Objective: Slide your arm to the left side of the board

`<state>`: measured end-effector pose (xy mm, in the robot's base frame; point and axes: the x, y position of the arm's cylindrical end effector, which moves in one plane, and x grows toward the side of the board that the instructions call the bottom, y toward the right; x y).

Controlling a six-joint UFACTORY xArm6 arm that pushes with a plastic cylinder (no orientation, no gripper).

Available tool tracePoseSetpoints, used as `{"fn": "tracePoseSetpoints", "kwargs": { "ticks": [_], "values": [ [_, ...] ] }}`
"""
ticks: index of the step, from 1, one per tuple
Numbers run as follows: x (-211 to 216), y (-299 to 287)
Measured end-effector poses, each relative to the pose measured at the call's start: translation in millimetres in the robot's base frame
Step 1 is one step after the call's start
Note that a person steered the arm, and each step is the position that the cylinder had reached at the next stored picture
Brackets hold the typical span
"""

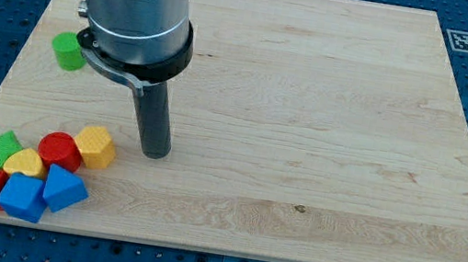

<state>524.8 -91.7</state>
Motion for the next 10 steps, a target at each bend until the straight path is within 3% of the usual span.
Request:
{"fn": "tracePoseSetpoints", "kwargs": {
  "ticks": [3, 10],
  "values": [
    [-49, -3],
    [-44, -161]
  ]
}}
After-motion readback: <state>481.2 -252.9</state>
